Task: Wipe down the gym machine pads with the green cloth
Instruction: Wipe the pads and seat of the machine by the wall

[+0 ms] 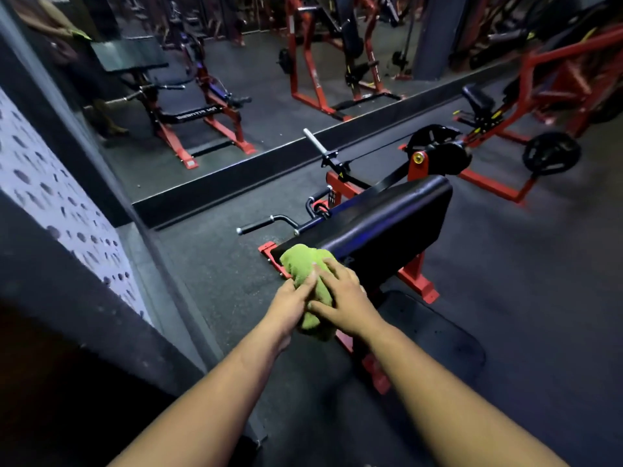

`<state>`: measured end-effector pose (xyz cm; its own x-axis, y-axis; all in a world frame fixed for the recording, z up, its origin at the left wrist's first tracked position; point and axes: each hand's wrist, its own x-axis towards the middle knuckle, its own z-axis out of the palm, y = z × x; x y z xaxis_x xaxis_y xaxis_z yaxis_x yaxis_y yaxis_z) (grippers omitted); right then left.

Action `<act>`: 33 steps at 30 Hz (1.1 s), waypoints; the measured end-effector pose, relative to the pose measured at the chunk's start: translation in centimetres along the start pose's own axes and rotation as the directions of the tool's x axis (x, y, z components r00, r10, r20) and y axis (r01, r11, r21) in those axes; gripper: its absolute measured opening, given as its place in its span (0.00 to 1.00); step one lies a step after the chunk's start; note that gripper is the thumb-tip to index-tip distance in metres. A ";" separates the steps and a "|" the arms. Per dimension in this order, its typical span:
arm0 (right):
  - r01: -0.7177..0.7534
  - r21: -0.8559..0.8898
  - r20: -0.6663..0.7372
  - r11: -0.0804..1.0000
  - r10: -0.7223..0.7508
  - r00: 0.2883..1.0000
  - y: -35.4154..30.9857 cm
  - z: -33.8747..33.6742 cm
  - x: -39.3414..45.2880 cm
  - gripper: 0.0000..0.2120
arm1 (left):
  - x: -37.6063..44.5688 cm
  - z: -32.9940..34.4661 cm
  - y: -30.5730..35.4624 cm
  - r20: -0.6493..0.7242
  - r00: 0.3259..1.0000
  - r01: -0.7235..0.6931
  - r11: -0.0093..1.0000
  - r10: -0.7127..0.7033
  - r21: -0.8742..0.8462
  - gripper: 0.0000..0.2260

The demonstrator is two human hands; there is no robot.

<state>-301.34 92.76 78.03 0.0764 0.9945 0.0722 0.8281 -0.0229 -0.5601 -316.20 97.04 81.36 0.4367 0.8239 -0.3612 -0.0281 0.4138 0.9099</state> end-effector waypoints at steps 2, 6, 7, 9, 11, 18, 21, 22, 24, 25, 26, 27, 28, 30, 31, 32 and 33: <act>0.015 0.216 -0.057 0.976 -0.003 0.998 1.3 -0.8 -2.4 0.44 | -1.1 0.0 0.1 0.049 0.998 -0.028 0.999 0.026 0.032 0.10; -0.161 0.597 -0.046 0.785 0.234 0.971 2.6 -3.4 -5.6 0.39 | -3.1 0.5 0.2 0.201 0.978 -0.081 0.983 0.047 0.164 0.11; -0.215 0.675 0.022 0.706 0.272 0.962 2.6 -4.1 -6.3 0.38 | -3.7 1.2 0.1 0.243 0.969 -0.099 0.973 0.047 0.206 0.14; -0.275 0.785 0.129 0.555 0.288 0.949 2.7 -5.1 -7.2 0.39 | -4.4 2.9 0.2 0.304 0.950 -0.152 0.952 0.067 0.265 0.16; -0.291 0.847 0.182 0.446 0.271 0.945 2.9 -6.4 -8.3 0.36 | -4.6 4.6 0.3 0.339 0.937 -0.189 0.943 0.089 0.275 0.17; -0.193 0.675 0.053 0.712 0.214 0.975 9.3 -13.2 -12.1 0.18 | -3.4 10.8 -1.1 0.256 0.934 -0.354 0.721 0.248 0.596 0.26; -0.156 0.604 0.040 0.782 0.166 0.985 11.6 -16.2 -13.4 0.17 | -3.1 13.4 -1.9 0.191 0.925 -0.339 0.486 0.329 0.806 0.40; -0.135 0.599 0.021 0.789 0.152 0.988 12.3 -17.1 -13.8 0.15 | -3.2 14.5 -2.5 0.148 0.927 -0.297 0.436 0.343 0.849 0.45; -0.109 0.599 -0.016 0.793 0.149 0.989 13.3 -18.5 -14.3 0.10 | -3.4 16.4 -4.4 -0.005 0.924 -0.141 0.352 0.382 0.925 0.48; -0.109 0.620 -0.029 0.777 0.162 0.986 13.8 -18.9 -14.3 0.09 | -3.3 17.1 -5.5 -0.108 0.915 -0.047 0.367 0.389 0.929 0.47; -0.120 0.671 -0.031 0.731 0.190 0.981 14.6 -19.3 -14.4 0.07 | -3.5 18.2 -6.8 -0.219 0.907 0.037 0.451 0.359 0.892 0.43; -0.130 0.728 -0.037 0.673 0.228 0.973 15.0 -19.5 -14.4 0.05 | -3.8 19.1 -7.5 -0.302 0.913 0.085 0.596 0.274 0.798 0.39; -0.131 0.784 -0.039 0.607 0.259 0.965 15.2 -19.7 -14.6 0.04 | -4.2 20.2 -8.2 -0.319 0.935 0.108 0.735 0.153 0.669 0.35; -0.135 0.836 -0.034 0.532 0.296 0.955 16.3 -20.2 -14.7 0.07 | -5.2 23.1 -8.6 -0.197 0.976 0.175 0.889 -0.099 0.424 0.28; -0.146 0.849 -0.017 0.508 0.302 0.953 16.8 -20.3 -14.9 0.08 | -5.6 24.3 -8.6 -0.137 0.979 0.192 0.917 -0.152 0.350 0.25; -0.157 0.859 0.005 0.487 0.300 0.954 17.2 -20.5 -14.9 0.09 | -5.7 25.3 -8.6 -0.101 0.982 0.183 0.940 -0.160 0.287 0.24; -0.158 0.878 0.024 0.453 0.288 0.957 17.7 -20.6 -15.0 0.10 | -5.5 26.0 -8.5 -0.078 0.987 0.157 0.955 -0.142 0.252 0.24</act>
<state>-276.37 75.33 84.06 0.2987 0.9477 -0.1120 -0.1246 -0.0777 -0.9892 -295.01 78.96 80.89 0.3650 0.7845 -0.5013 0.2683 0.4270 0.8635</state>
